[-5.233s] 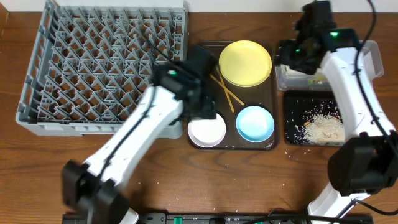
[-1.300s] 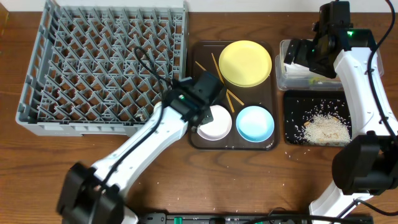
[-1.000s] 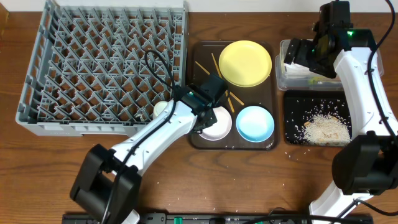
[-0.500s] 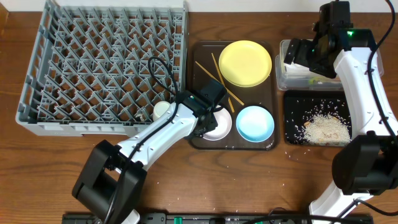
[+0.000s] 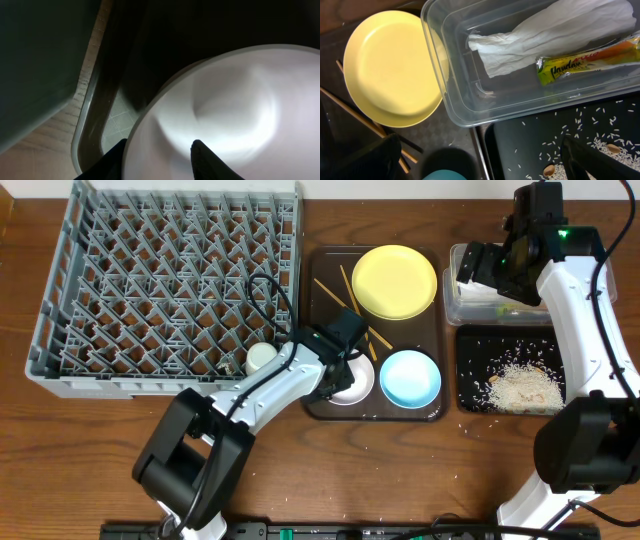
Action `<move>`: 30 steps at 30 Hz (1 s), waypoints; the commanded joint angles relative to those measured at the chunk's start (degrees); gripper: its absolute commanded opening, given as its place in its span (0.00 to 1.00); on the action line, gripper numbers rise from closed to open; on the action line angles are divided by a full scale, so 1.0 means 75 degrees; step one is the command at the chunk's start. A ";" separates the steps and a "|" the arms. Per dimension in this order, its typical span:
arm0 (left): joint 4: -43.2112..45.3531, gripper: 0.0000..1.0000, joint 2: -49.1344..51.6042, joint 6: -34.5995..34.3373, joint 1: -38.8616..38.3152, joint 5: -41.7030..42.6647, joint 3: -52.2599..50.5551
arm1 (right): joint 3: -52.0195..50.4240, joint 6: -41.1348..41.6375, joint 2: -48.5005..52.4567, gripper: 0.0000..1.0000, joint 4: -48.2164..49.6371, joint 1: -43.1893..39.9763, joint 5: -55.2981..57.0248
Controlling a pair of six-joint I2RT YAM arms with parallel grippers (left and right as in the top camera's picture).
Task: Sort waste into correct bins and load items into the dishwasher
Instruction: 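Tighten the left gripper on the pink bowl rim and lift it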
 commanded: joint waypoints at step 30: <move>0.0495 0.08 0.0277 0.0571 0.0032 0.0245 -0.0099 | 0.0032 0.0017 -0.0149 0.99 -0.0003 -0.0012 0.0047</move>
